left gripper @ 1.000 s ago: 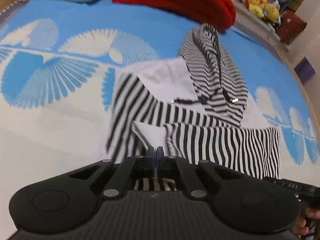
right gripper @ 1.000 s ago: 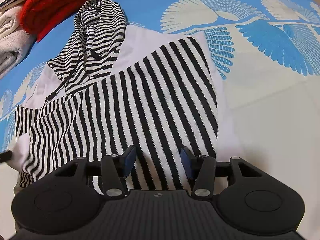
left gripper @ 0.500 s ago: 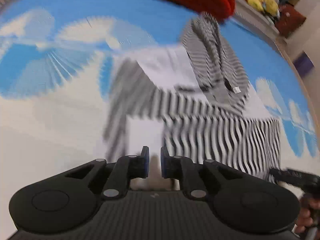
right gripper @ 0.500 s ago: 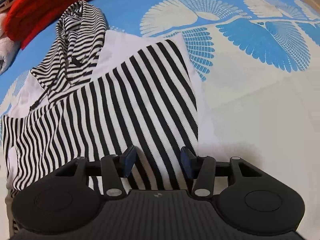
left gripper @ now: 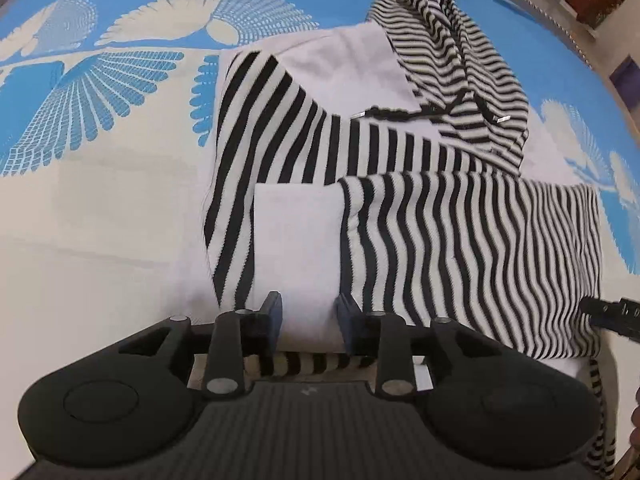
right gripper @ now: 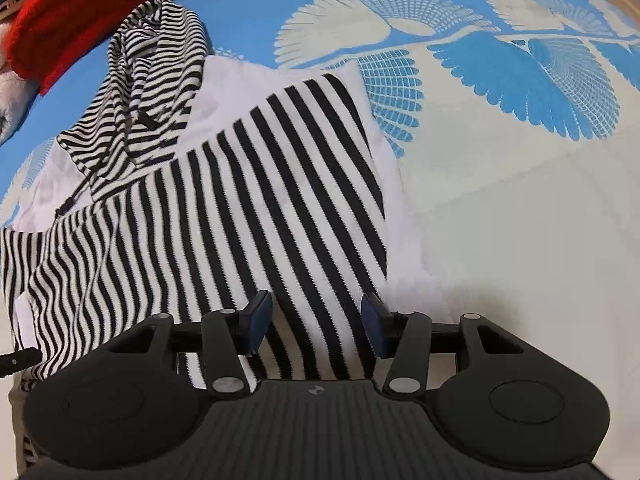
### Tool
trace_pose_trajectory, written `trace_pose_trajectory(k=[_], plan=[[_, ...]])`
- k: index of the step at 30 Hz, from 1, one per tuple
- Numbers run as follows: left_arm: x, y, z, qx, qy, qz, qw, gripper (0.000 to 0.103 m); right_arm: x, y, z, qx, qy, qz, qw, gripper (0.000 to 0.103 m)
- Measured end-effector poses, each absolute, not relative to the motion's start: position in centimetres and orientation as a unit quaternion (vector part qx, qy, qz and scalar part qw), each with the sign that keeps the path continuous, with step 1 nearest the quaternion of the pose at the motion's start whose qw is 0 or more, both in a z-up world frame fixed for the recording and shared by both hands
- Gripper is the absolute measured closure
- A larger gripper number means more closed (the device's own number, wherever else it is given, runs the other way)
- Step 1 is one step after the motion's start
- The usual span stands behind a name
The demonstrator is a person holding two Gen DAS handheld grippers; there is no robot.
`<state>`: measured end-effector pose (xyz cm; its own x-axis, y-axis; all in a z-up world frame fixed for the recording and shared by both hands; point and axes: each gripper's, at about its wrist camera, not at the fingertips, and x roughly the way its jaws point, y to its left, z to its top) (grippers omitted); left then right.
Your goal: Fold small clothes
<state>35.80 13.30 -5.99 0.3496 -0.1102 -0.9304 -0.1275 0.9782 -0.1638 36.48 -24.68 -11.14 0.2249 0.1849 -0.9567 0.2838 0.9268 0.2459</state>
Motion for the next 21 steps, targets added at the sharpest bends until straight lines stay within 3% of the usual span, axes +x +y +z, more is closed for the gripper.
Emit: trace_pose_trajectory(k=[11,21], plan=[[35.2,11.5,-3.3,-0.104,0.536,0.021,0.838,0.067,36.3,-23.1,-6.3,0.118,0.557,-0.017,0.822,0.052],[34.1,9.3,-1.0,-0.095,0.507,0.029,0.856,0.066,34.9,-24.4,-5.0,0.136,0.553,-0.022,0.822,0.051]])
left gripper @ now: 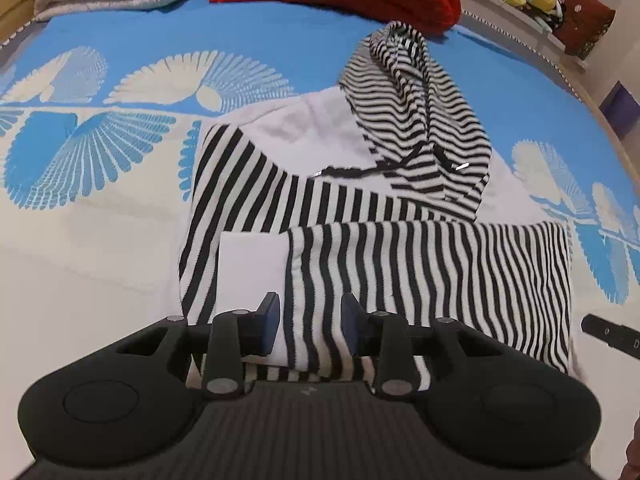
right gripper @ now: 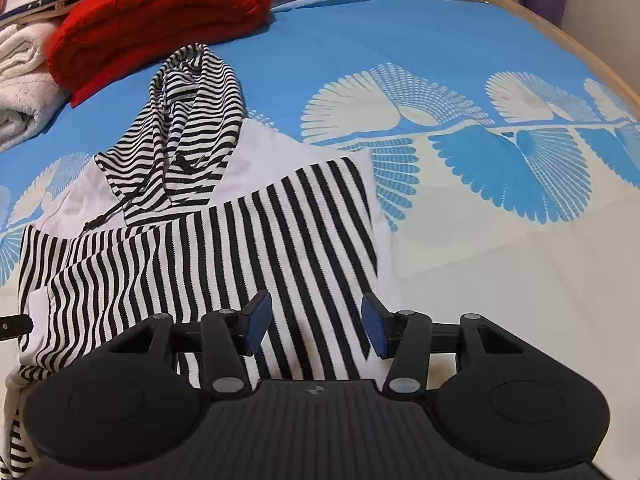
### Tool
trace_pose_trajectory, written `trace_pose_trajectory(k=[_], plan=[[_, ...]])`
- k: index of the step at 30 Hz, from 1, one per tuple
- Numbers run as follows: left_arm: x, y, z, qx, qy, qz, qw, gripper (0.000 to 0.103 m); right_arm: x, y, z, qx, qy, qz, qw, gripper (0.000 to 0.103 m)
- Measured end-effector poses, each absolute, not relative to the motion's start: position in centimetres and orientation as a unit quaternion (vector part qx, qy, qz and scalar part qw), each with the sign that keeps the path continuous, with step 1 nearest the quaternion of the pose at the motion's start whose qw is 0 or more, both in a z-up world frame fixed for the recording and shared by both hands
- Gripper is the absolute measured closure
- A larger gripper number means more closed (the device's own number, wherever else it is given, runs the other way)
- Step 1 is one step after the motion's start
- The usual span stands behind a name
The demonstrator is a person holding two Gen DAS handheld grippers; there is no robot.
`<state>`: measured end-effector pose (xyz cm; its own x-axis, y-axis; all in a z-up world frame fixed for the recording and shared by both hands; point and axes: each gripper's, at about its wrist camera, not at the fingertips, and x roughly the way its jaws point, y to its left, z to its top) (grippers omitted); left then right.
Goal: Fold small clothes
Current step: 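Move the left tool to the striped hood, grasp it and lift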
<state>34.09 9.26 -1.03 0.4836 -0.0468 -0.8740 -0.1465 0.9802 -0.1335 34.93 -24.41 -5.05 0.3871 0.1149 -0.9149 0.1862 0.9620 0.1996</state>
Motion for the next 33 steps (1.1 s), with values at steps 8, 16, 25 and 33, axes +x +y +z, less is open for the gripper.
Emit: trace_pose_trajectory(k=[8,16,25,33], plan=[[34.5,8.7,0.8,-0.081,0.451,0.051,0.887,0.066,34.6,-26.7,-5.3,0.15,0.557,-0.031,0.816,0.051],[37.1,9.0,1.6,-0.083,0.429,0.059,0.897,0.066,34.8,-28.5,-6.8,0.131,0.587,-0.029,0.799,0.051],[51.3,6.5,2.1,-0.009,0.402,0.032,0.915,0.066,35.6,-30.5,-7.7,0.091,0.597,-0.056,0.795,0.051],[66.6,2.4,-1.0,0.008,0.388,0.013,0.922,0.052,35.9,-29.3,-8.7,0.054,0.604,-0.045,0.794,0.051]])
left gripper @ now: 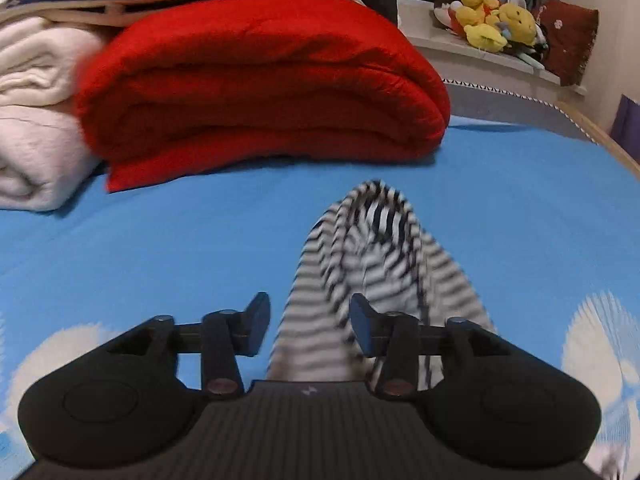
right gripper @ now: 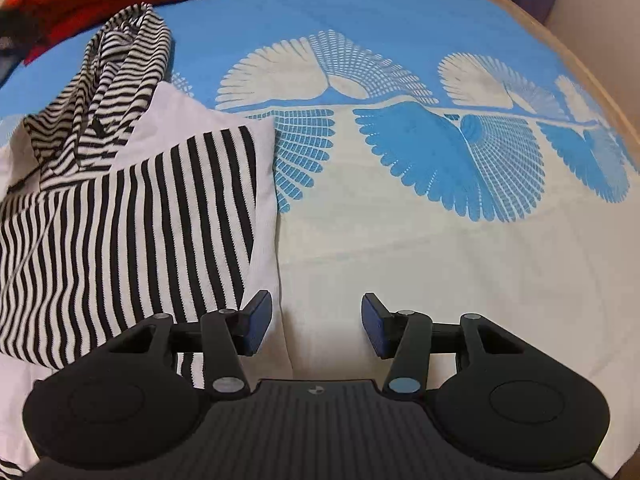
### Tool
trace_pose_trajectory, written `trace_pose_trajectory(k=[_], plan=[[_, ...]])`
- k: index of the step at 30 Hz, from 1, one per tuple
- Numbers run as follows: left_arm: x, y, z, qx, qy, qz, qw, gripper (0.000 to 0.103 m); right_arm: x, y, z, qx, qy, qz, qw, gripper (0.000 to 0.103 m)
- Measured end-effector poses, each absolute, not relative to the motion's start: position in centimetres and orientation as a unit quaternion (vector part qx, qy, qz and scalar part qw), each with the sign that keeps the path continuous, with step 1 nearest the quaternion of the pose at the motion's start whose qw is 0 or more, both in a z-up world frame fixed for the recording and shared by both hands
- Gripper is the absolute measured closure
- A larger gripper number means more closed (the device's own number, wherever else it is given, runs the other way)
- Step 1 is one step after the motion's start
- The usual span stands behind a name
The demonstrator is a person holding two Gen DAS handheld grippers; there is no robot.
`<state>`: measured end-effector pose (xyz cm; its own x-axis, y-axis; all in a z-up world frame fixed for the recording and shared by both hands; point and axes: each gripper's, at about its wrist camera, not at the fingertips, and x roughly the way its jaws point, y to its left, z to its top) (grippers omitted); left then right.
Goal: Fold small clothes
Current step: 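Move the left tool to the striped hood, grasp it and lift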
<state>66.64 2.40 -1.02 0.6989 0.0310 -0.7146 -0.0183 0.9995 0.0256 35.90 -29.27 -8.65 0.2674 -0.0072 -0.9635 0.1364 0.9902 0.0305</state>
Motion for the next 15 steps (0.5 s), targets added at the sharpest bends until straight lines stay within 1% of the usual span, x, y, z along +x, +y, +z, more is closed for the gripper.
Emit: trace_pose_trajectory(k=[5,8,9,10,11,12,15], plan=[[73.1,1.1,-4.4,0.012,0.388,0.038,0.921,0.052,36.1,-28.4,-9.0,0.048,0.608,-0.028,0.792,0.051],[75.3,0.9,-5.4,0.038,0.384,0.062,0.92,0.052,36.3,-28.2,-9.0,0.051,0.606,-0.03,0.793,0.051],[75.8,0.6,-5.7,0.05,0.386,0.054,0.919,0.054,36.4,-28.1,-9.0,0.054,0.605,-0.03,0.794,0.051],[76.0,0.4,-6.0,0.062,0.392,0.044,0.917,0.06,36.4,-28.0,-9.0,0.056,0.605,-0.029,0.794,0.051],[76.1,0.1,-6.2,0.076,0.399,0.032,0.913,0.088,36.5,-27.8,-9.0,0.058,0.605,-0.028,0.794,0.051],[75.9,-0.2,-6.2,0.09,0.406,0.013,0.91,0.103,36.5,-27.7,-9.0,0.059,0.605,-0.027,0.794,0.051],[73.4,-0.3,-4.2,0.09,0.383,-0.033,0.919,0.103,36.7,-27.6,-8.8,0.064,0.602,-0.028,0.795,0.051]])
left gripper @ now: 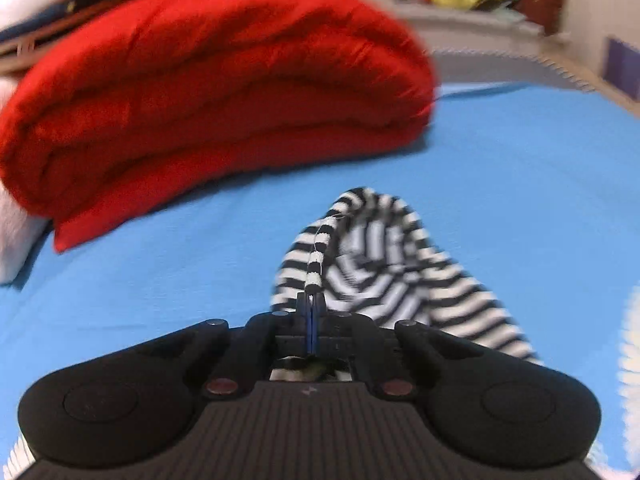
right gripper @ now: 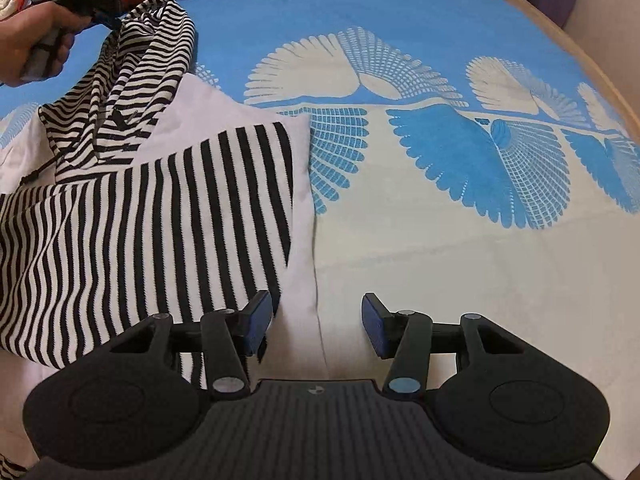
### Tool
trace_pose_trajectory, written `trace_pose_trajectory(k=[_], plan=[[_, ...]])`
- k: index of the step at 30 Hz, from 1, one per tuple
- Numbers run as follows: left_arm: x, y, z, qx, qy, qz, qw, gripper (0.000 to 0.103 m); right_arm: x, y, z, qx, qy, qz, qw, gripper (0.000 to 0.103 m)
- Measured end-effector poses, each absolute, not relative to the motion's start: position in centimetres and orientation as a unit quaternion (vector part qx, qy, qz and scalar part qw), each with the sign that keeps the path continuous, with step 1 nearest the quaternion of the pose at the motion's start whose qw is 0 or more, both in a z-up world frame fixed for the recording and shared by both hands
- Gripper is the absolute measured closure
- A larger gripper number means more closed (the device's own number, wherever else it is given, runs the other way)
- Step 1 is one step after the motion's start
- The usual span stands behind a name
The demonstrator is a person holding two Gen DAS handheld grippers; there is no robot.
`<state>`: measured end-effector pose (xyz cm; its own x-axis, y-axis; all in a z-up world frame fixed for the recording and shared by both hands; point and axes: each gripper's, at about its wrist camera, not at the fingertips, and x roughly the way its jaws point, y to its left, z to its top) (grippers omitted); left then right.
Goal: Fold small clothes
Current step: 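Move the left tool to the striped hood, grasp it and lift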
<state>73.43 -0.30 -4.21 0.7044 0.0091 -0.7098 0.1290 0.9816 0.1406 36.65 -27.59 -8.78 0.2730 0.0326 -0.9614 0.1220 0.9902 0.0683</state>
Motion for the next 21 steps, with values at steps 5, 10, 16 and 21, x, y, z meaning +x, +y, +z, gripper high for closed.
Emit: trace_pose_trajectory(k=[5,10,16,21], plan=[[66.2,0.3,0.4,0.08,0.349,-0.081,0.93,0.103,36.7,-27.7,-7.2,0.087,0.588,-0.027,0.804,0.051],[54.2,0.9,5.7,0.077,0.307,-0.126,0.94,0.103,36.3,-28.5,-5.7,0.112,0.572,-0.031,0.812,0.051],[32.8,3.0,9.7,0.068,0.266,-0.17,0.946,0.103,36.3,-30.1,-4.1,0.153,0.548,-0.052,0.821,0.051],[24.5,4.7,6.9,0.019,0.348,-0.152,0.925,0.103,36.2,-30.2,-4.0,0.192,0.535,-0.067,0.82,0.051]])
